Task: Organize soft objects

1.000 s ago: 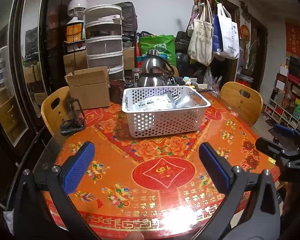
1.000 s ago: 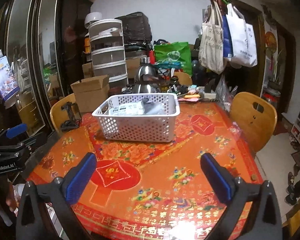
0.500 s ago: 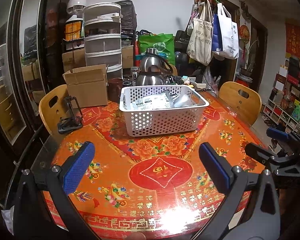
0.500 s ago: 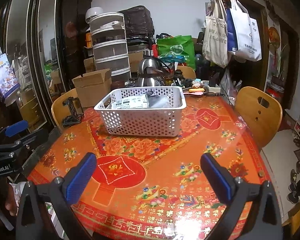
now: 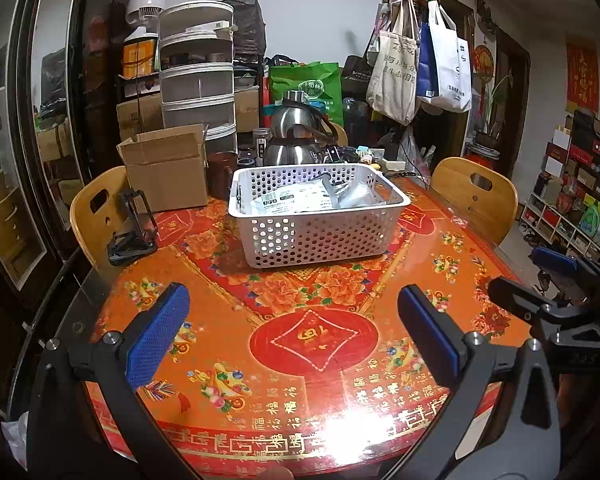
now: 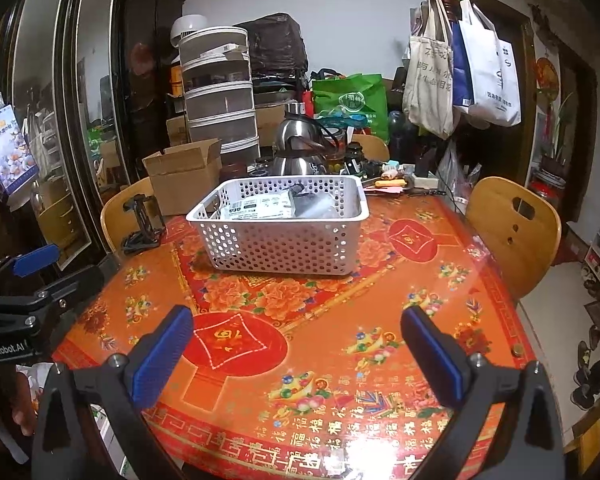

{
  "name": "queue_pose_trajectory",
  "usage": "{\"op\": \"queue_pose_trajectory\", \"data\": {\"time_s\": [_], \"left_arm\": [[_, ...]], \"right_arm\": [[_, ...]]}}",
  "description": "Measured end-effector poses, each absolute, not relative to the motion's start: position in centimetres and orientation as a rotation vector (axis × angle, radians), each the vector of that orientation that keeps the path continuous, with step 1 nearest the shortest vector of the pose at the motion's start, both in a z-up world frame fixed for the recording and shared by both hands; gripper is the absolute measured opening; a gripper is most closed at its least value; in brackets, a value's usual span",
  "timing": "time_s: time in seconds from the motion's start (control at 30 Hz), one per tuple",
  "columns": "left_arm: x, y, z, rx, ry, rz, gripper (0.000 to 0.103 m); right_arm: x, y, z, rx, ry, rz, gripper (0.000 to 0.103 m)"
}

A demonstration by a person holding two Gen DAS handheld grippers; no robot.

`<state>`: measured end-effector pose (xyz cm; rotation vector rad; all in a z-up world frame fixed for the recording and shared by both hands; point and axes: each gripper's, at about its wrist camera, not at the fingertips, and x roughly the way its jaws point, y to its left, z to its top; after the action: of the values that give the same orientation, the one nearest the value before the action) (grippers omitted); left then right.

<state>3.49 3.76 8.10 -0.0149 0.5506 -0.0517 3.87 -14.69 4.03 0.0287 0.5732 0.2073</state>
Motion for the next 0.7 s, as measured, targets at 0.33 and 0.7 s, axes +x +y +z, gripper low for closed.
{"op": "queue_pose_trajectory", "data": {"time_s": [0.33,0.7], "left_arm": [[3.72,3.82,7.62,-0.015,0.559,-0.053,0.103],[3.79,3.76,7.45,-0.017,0.560,-0.055,0.103]], "right_arm": [[3.90,-14.63,3.97,0.025,0.579,0.208,0.103],[3.89,-14.64,3.95,0.025,0.578,0.206,0.103]]}}
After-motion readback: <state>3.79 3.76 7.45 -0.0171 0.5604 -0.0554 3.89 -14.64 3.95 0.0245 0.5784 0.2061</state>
